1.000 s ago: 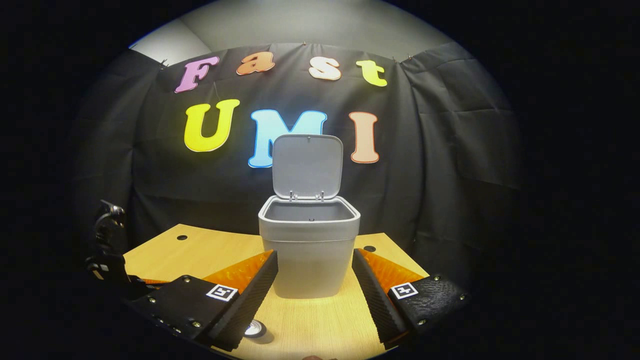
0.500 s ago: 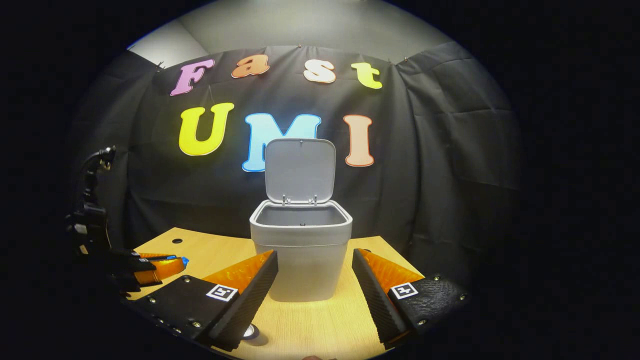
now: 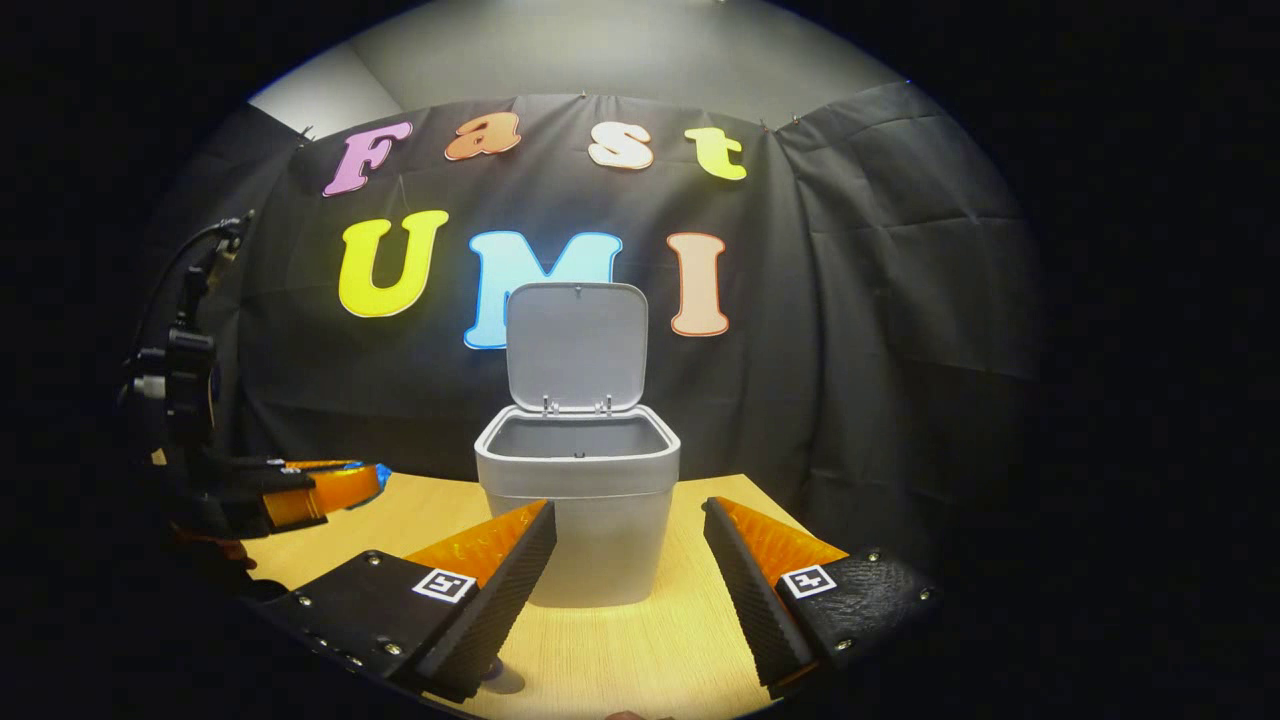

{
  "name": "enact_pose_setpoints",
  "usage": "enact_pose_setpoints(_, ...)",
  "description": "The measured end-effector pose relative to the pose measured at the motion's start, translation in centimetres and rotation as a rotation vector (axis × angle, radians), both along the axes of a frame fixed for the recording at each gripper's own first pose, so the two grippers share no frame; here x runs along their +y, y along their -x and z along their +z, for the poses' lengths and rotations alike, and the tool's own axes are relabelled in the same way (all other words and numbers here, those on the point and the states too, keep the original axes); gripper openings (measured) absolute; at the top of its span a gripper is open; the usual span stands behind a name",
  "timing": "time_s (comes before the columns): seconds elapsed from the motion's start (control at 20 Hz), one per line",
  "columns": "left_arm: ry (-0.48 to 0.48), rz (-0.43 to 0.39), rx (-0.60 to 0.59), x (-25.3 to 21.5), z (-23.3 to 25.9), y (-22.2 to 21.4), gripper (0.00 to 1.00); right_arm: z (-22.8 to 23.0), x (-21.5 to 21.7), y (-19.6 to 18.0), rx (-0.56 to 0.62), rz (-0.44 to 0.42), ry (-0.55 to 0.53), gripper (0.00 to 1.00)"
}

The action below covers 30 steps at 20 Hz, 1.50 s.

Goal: Press the lid of the desktop garbage bin to open it, pick up the crumpled paper on the desktop and throw it into the bin, then pick up the pop can on the desktop and drop it into the bin, and finally close the garbage bin lid.

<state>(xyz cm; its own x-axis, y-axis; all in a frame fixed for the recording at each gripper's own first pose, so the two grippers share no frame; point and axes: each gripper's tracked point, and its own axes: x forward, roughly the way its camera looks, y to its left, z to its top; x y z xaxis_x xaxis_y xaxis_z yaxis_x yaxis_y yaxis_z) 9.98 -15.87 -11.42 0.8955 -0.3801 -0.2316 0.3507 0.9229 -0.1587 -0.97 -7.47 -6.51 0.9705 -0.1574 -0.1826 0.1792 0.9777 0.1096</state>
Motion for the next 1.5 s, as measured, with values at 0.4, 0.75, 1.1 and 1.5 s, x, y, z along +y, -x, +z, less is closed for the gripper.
enact_pose_setpoints(0.4, 0.063, -0.081, -0.101, -4.4, 4.7, -3.7, 0.14, -0.1, -2.3, 2.8, 0.03, -0.113, 0.02, 0.95)
enact_pose_setpoints(0.75, 0.12, -0.159, -0.125, -7.7, 5.7, -6.8, 0.14, -0.8, -3.4, 5.0, 0.066, -0.202, 0.027, 0.95)
enact_pose_setpoints(1.1, 0.138, -0.221, -0.11, -11.1, 4.5, -9.0, 0.14, -1.3, -4.2, 6.7, 0.098, -0.269, 0.029, 0.96)
enact_pose_setpoints(1.5, 0.09, -0.24, -0.107, -13.1, 3.3, -10.7, 0.24, -1.4, -4.6, 7.3, 0.105, -0.303, 0.025, 0.96)
